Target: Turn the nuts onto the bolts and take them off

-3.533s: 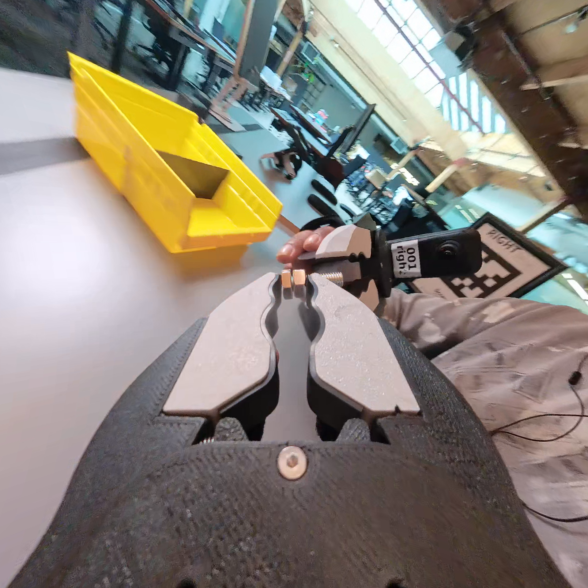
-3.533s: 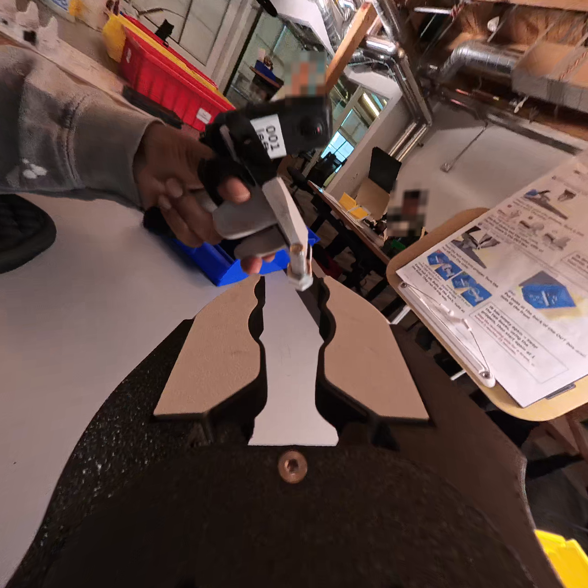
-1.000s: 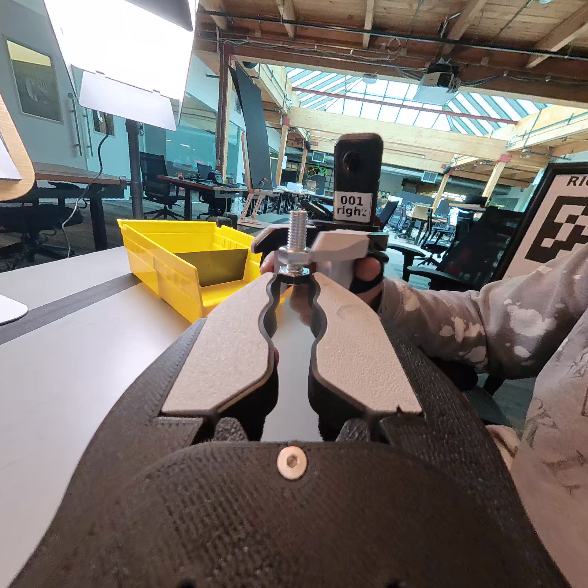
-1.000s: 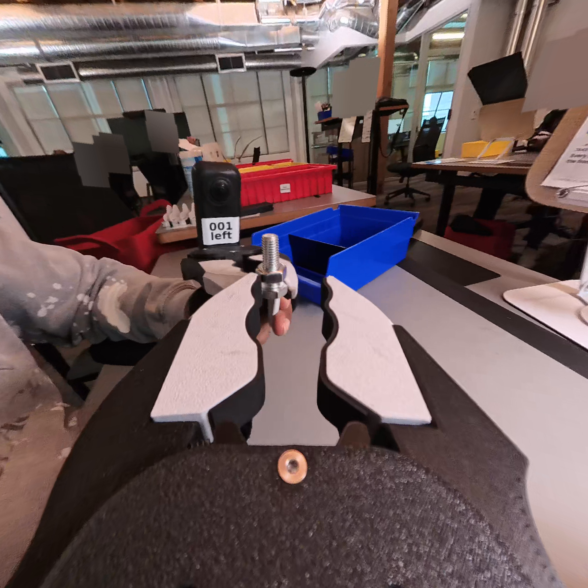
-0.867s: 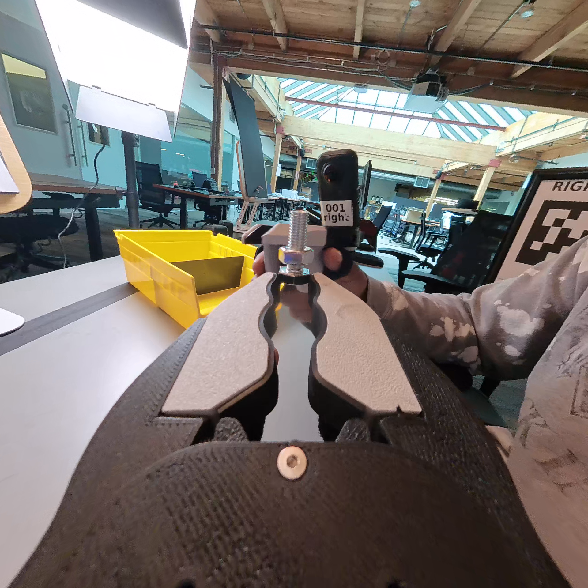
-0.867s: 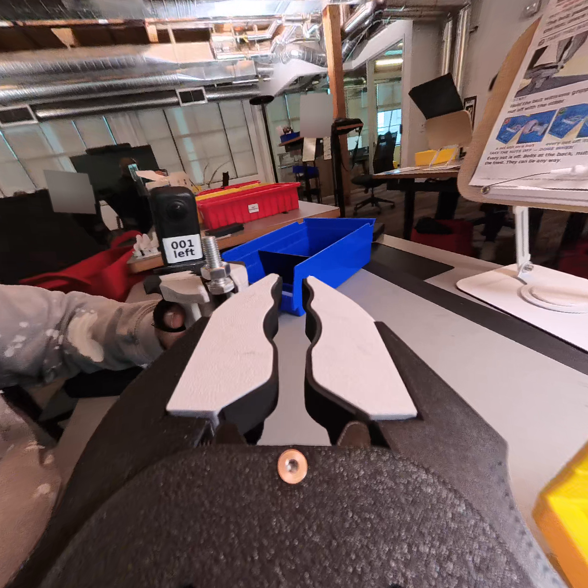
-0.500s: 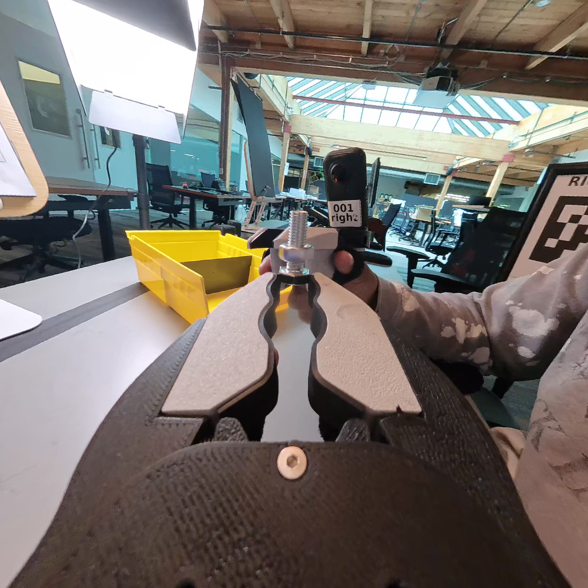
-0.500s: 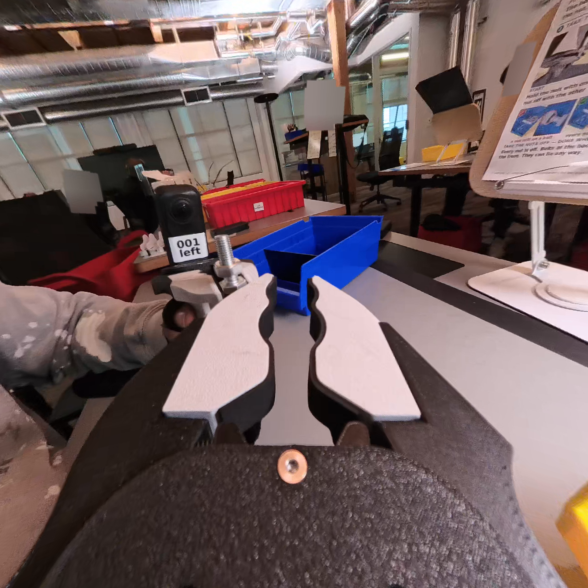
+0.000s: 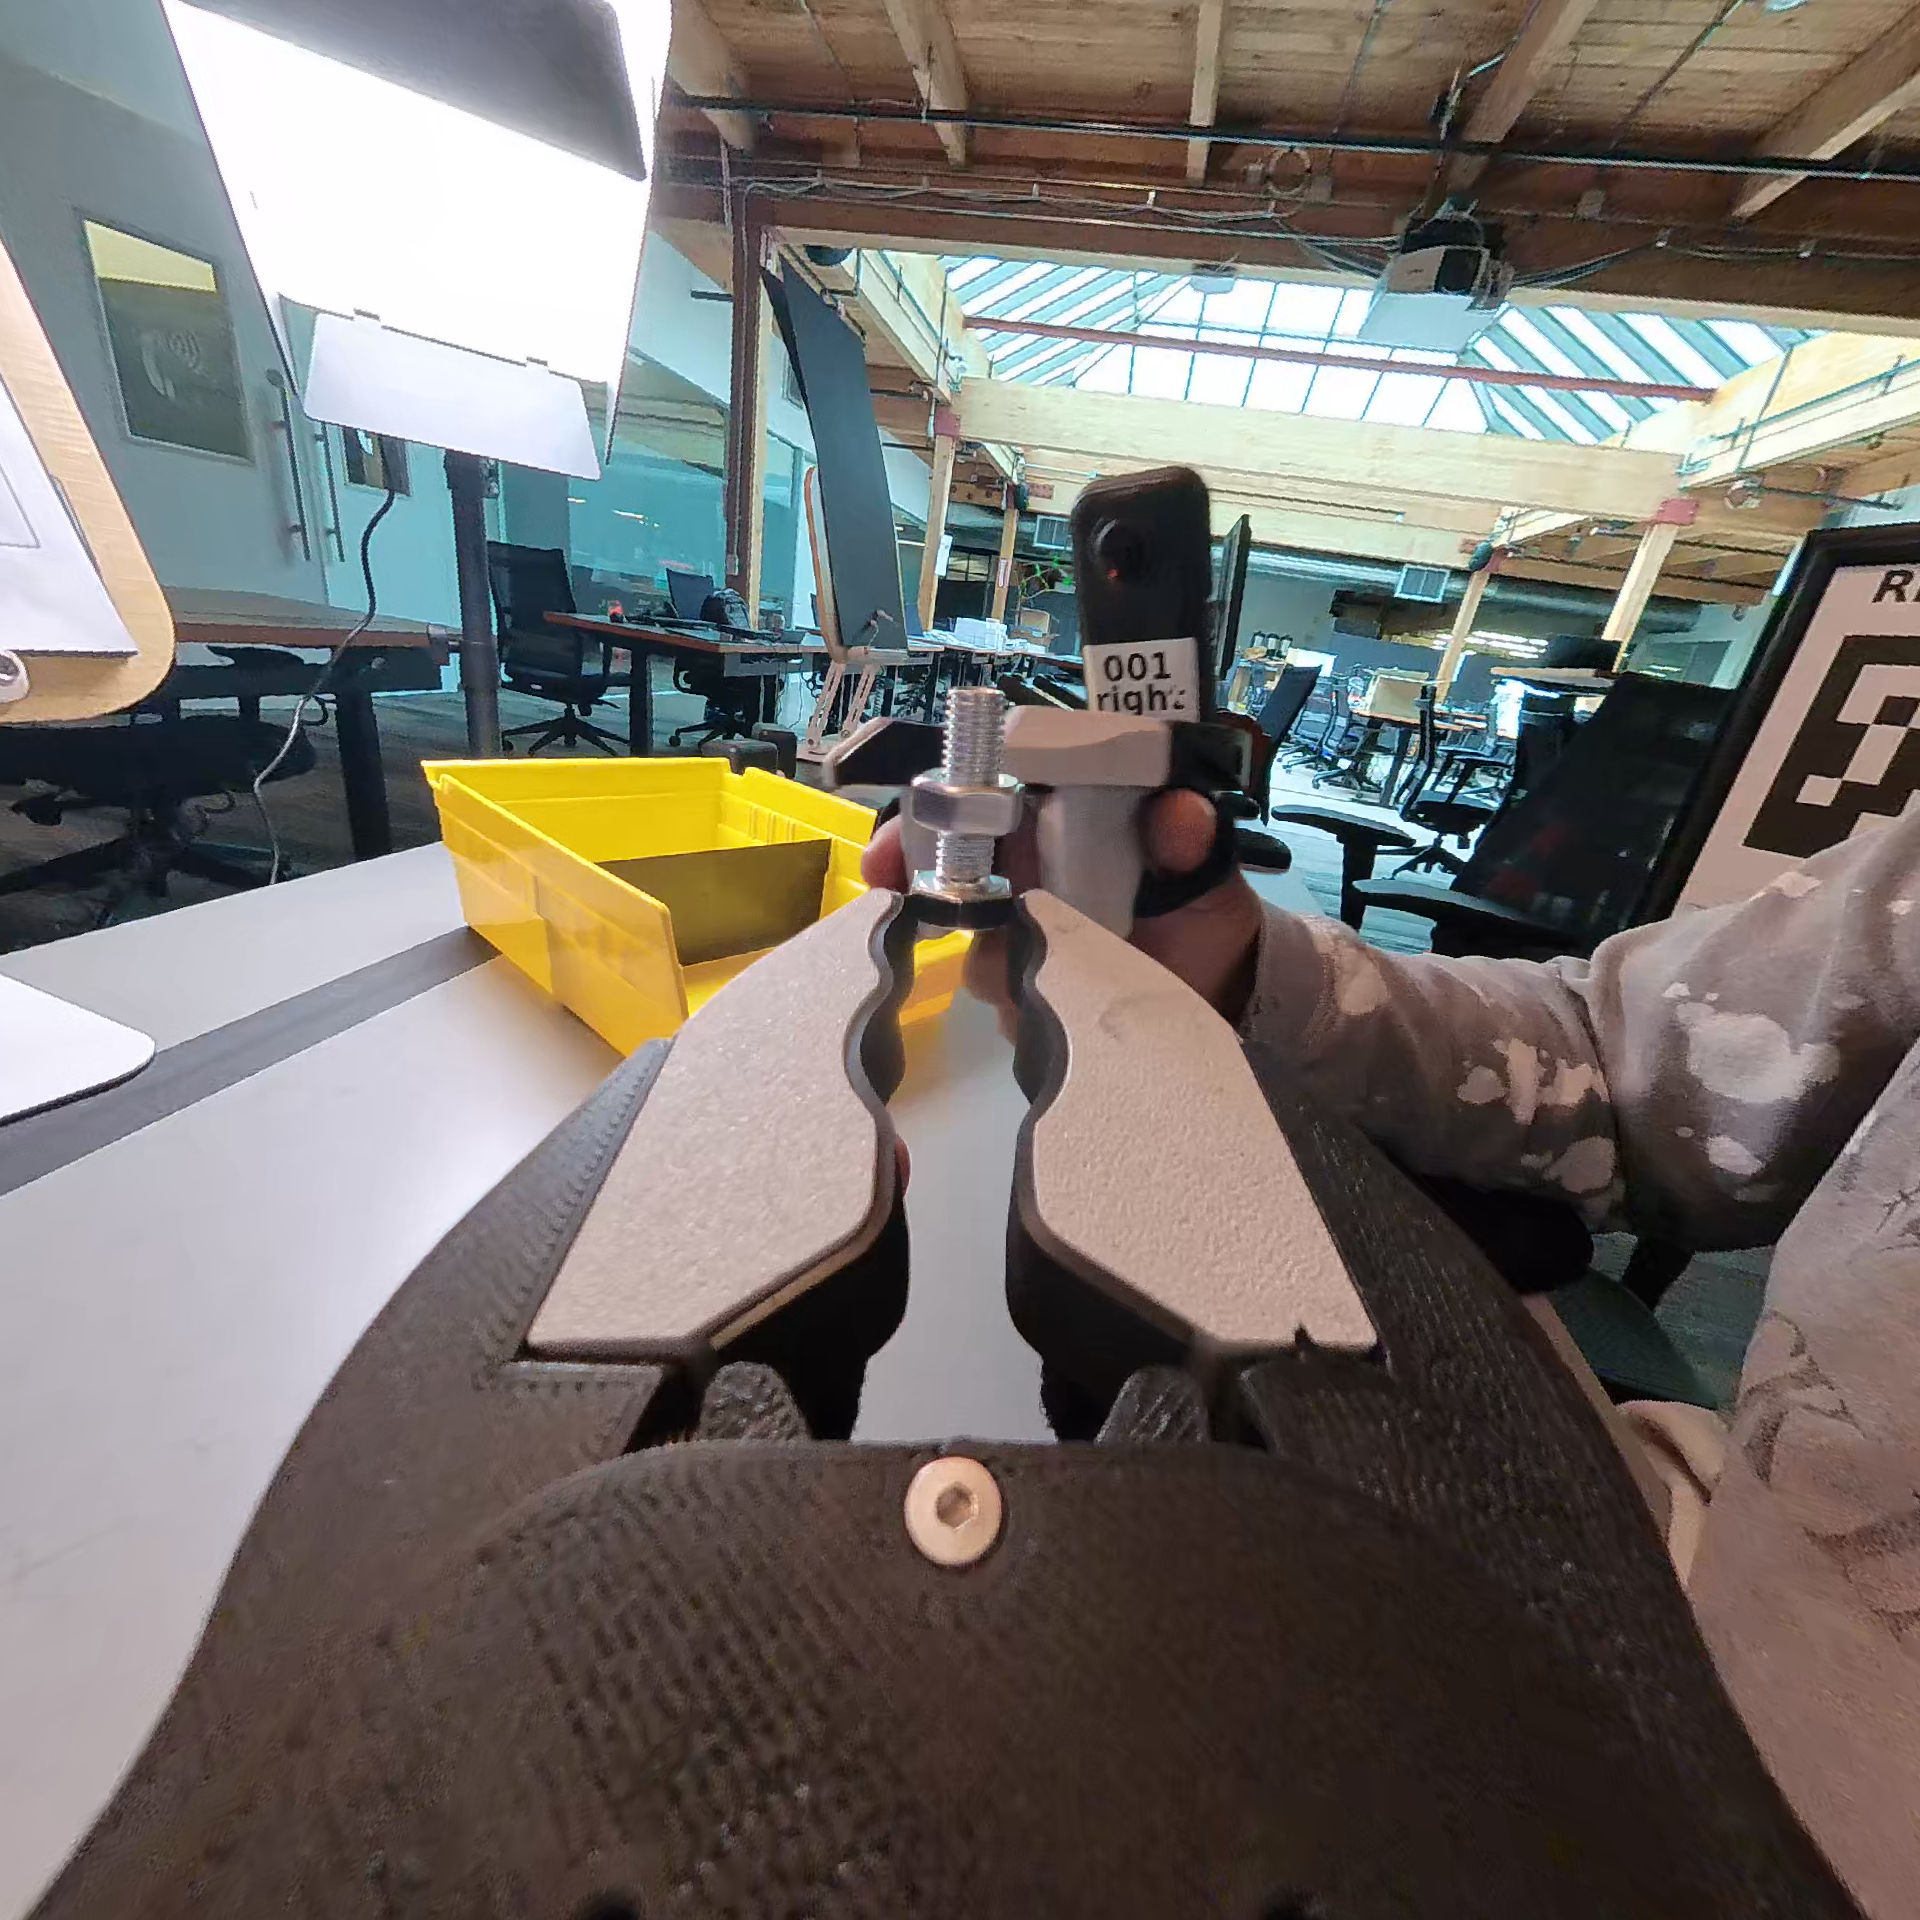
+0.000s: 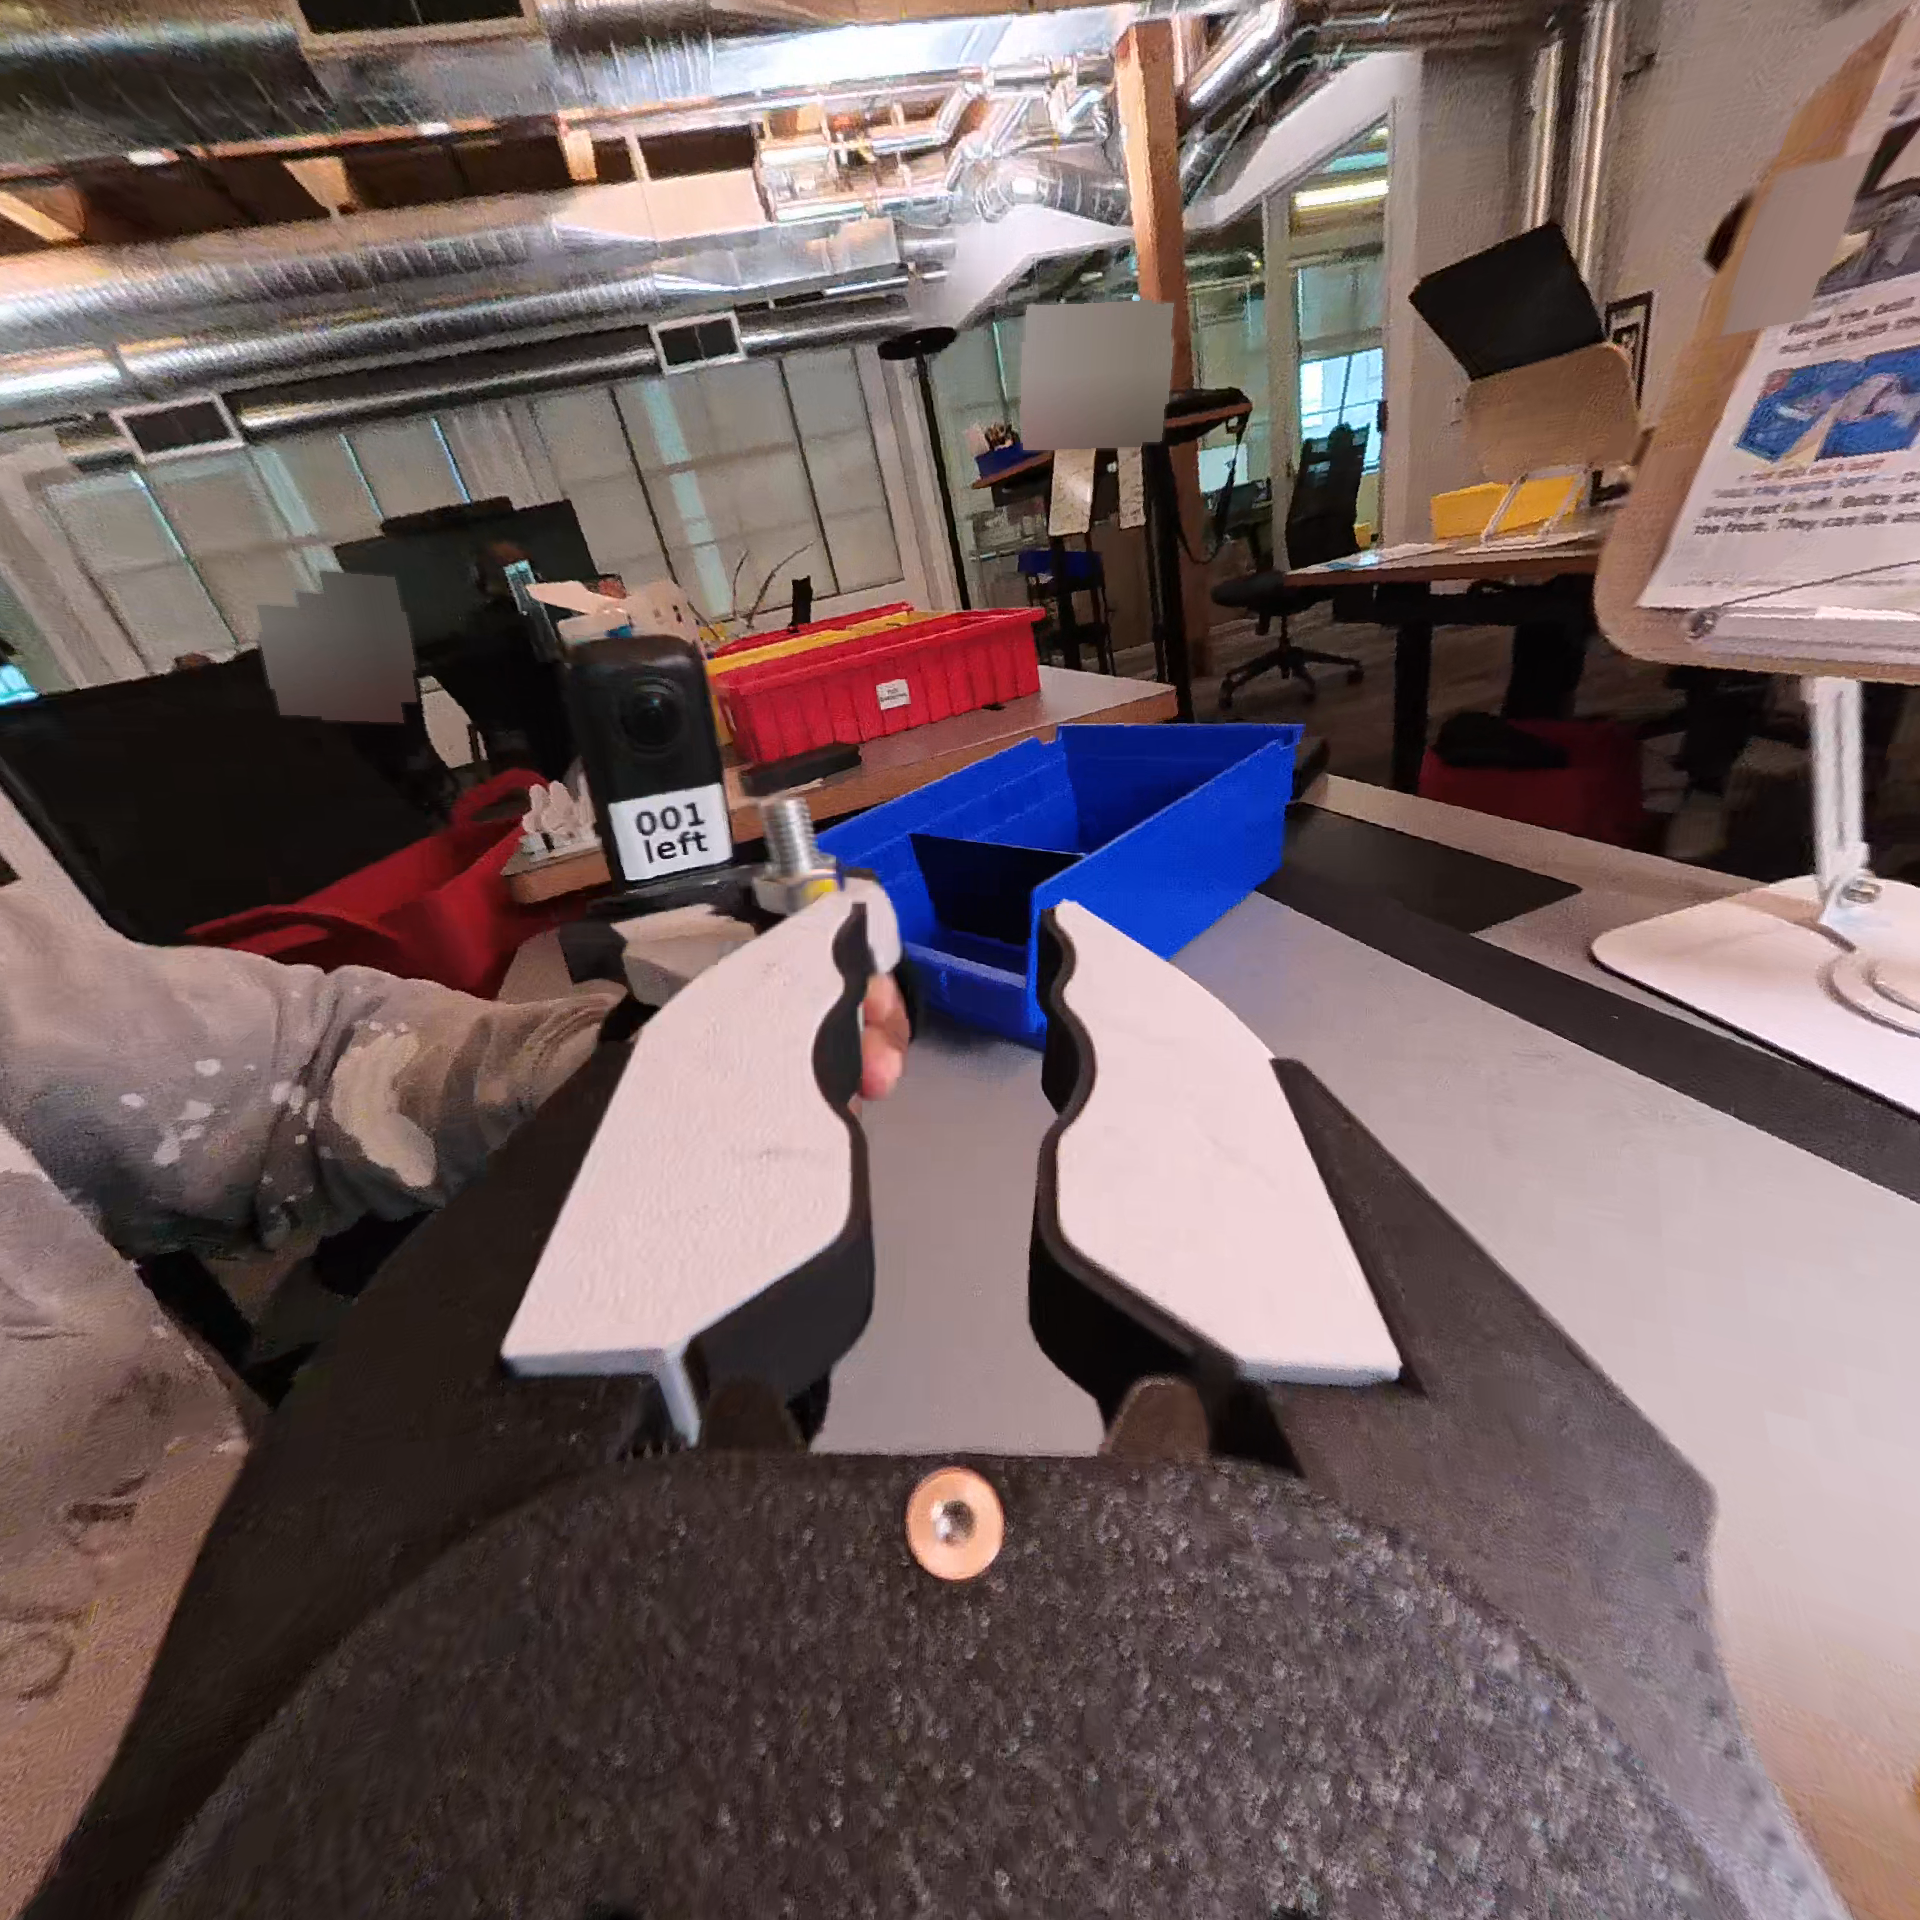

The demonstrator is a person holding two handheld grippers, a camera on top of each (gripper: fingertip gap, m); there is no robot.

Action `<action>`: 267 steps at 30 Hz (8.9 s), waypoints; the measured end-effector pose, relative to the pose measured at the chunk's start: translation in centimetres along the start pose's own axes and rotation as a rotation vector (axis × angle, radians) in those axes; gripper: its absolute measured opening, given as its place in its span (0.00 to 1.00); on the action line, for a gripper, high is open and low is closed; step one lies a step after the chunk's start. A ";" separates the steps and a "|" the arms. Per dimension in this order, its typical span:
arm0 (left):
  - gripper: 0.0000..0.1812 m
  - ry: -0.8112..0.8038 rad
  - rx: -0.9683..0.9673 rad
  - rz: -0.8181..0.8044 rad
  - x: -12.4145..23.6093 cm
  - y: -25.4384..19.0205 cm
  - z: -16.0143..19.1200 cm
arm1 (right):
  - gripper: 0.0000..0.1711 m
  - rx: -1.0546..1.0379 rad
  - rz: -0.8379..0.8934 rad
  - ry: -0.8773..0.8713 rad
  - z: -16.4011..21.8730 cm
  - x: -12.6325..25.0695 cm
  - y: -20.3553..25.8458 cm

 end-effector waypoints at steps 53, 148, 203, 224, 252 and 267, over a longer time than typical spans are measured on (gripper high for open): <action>0.10 -0.025 0.038 0.036 0.2 -0.3 0.0 | 0.22 0.025 -0.097 0.012 -0.1 -1.6 1.8; 0.10 -0.043 0.039 0.078 0.0 -1.5 0.5 | 0.11 0.035 -0.156 0.030 0.0 -2.9 3.3; 0.10 -0.024 0.009 0.058 0.0 -1.2 0.3 | 0.15 0.000 -0.050 -0.034 -1.1 -0.4 0.9; 0.10 -0.022 0.001 0.057 0.0 -1.2 0.4 | 0.13 0.046 -0.035 -0.014 -1.0 -1.2 1.5; 0.10 -0.024 -0.004 0.055 0.0 -1.3 0.4 | 0.17 0.081 -0.047 0.010 -1.3 -1.1 2.2; 0.10 -0.010 -0.006 0.050 -0.1 -1.3 0.6 | 0.19 0.088 -0.054 0.048 -0.6 -1.9 2.6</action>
Point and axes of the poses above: each gripper's, where its closed fingertips meet, x back along the fingers, z out of its underside, y = z × x across the jaws, the point moved 4 cm from there along x, back along the fingers, and after that the axes turned 15 degrees about -z, right-handed, at the moved point
